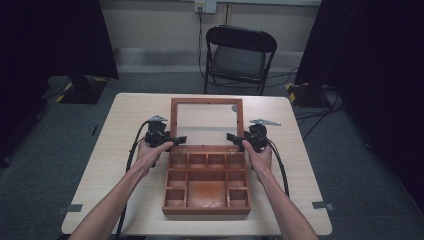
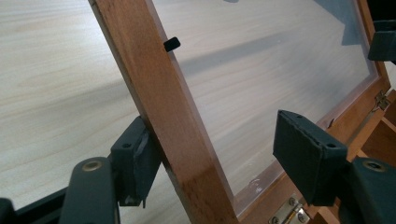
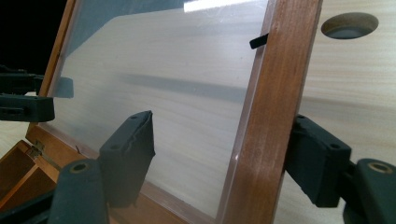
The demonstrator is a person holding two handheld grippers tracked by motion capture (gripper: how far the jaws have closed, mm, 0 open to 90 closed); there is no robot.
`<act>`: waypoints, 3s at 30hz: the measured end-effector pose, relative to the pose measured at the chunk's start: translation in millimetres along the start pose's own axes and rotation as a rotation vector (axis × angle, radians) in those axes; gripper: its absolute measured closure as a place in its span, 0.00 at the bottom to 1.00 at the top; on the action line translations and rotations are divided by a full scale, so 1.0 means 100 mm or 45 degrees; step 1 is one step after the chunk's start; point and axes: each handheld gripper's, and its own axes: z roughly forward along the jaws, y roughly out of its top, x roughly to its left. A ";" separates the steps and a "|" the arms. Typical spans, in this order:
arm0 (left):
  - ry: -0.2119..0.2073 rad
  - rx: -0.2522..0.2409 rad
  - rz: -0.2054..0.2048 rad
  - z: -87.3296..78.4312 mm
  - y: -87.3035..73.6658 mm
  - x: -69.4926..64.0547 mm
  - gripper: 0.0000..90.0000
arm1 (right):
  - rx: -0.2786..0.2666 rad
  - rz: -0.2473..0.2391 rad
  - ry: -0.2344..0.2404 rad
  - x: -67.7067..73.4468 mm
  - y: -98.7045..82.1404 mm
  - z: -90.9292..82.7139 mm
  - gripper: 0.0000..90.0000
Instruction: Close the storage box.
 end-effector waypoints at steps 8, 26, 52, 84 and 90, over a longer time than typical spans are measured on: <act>-0.010 -0.020 0.008 -0.03 0.02 -0.01 0.38 | -0.015 -0.009 0.005 0.03 0.04 -0.07 0.34; -0.032 -0.065 0.052 -0.17 0.09 -0.08 0.42 | -0.067 -0.049 0.021 0.08 0.14 -0.22 0.43; -0.062 -0.120 0.137 -0.43 0.09 -0.22 0.53 | -0.091 -0.098 0.068 0.18 0.12 -0.46 0.49; -0.072 -0.101 0.192 -0.59 0.00 -0.39 0.49 | 0.003 -0.070 0.086 0.34 0.08 -0.68 0.38; -0.081 -0.127 0.183 -0.63 -0.04 -0.42 0.47 | 0.000 -0.050 0.107 0.35 0.05 -0.74 0.36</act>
